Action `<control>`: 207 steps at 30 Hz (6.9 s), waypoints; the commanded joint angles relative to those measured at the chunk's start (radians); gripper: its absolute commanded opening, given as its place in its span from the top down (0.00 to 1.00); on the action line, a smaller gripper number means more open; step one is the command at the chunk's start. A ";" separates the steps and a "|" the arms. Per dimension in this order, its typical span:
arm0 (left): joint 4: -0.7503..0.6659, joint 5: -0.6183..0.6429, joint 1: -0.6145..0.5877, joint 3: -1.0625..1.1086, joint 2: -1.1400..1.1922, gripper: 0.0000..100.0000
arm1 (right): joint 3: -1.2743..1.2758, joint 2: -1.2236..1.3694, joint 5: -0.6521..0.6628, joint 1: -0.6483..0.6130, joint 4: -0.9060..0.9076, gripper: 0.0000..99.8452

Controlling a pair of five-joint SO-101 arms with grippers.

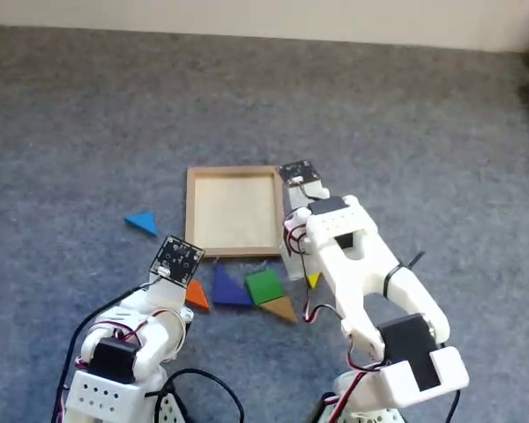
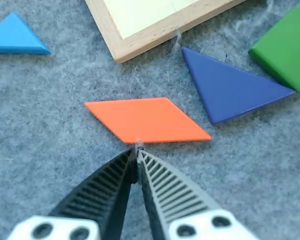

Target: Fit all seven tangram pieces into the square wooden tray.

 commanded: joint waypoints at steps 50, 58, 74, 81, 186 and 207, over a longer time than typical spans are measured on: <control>0.000 0.006 0.015 0.021 -0.045 0.99 | -0.438 0.357 -0.489 0.050 -0.062 0.79; 0.000 0.006 0.015 0.021 -0.045 0.99 | -0.444 0.352 -0.397 0.065 0.051 0.83; 0.000 0.006 0.015 0.021 -0.045 0.99 | -0.318 0.091 -0.253 0.062 0.096 0.70; 0.000 0.006 0.015 0.021 -0.045 0.99 | -0.240 0.087 -0.256 -0.030 0.021 0.66; 0.000 0.006 0.015 0.021 -0.045 0.99 | 0.064 -0.438 -0.213 0.004 -0.024 0.83; 0.000 0.006 0.015 0.021 -0.045 0.99 | -0.170 -0.458 -0.213 -0.159 0.042 0.83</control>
